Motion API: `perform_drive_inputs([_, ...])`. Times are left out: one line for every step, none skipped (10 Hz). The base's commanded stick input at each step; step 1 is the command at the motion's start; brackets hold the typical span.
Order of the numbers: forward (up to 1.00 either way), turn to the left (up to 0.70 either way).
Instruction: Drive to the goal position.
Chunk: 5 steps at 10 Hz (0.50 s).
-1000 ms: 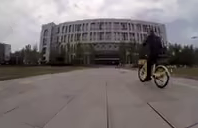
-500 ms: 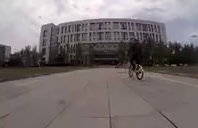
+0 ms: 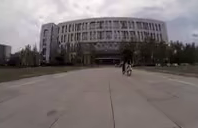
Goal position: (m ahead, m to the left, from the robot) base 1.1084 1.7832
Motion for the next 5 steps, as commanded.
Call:
perform_drive_inputs([0.70, 0.00])
perform_drive_inputs([0.70, -0.03])
perform_drive_inputs([0.70, -0.17])
perform_drive_inputs([0.70, -0.10])
perform_drive_inputs([0.70, 0.00])
